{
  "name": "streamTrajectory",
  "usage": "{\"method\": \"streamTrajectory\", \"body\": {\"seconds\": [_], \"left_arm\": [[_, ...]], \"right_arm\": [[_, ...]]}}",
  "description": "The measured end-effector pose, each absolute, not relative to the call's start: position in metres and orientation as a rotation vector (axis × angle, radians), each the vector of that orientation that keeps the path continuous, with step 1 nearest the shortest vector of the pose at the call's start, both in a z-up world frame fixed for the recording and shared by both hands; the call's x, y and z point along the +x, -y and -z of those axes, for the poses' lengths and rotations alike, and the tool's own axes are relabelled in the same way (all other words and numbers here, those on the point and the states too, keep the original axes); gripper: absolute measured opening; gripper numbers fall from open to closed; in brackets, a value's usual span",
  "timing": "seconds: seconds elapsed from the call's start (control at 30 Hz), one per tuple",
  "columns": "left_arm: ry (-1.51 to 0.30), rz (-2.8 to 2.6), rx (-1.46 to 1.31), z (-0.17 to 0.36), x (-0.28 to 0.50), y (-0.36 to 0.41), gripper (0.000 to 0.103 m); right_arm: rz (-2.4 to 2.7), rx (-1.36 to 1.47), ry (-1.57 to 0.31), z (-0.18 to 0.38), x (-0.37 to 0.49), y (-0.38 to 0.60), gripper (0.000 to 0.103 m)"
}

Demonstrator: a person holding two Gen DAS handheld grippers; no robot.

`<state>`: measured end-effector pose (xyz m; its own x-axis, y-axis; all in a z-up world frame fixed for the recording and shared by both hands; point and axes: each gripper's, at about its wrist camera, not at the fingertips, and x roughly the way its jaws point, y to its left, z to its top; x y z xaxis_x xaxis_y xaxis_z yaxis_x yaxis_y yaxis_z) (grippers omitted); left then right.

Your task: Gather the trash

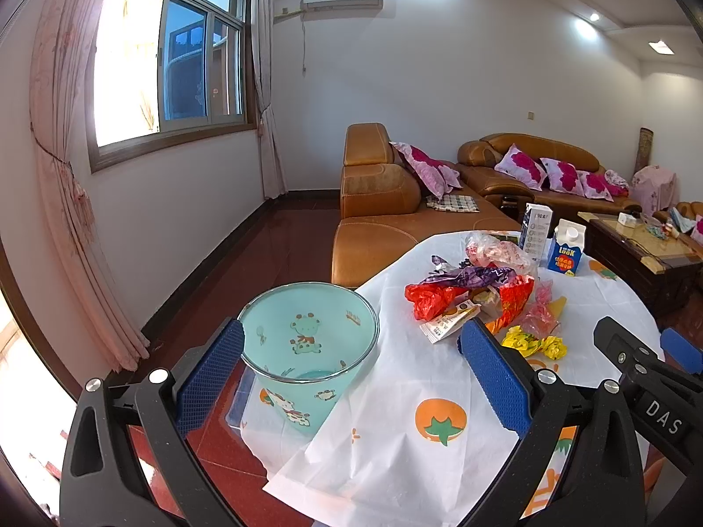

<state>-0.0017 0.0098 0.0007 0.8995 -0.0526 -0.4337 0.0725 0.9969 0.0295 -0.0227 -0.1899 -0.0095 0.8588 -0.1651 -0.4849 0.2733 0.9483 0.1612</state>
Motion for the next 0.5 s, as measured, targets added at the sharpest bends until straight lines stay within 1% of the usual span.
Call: {"method": "streamTrajectory", "body": {"seconds": [0.5], "left_arm": [[-0.463,0.063,0.049,0.0062,0.003,-0.0086,0.097]], "right_arm": [[0.232,0.245,-0.5,0.0136,-0.0201,0.1928,0.099]]}}
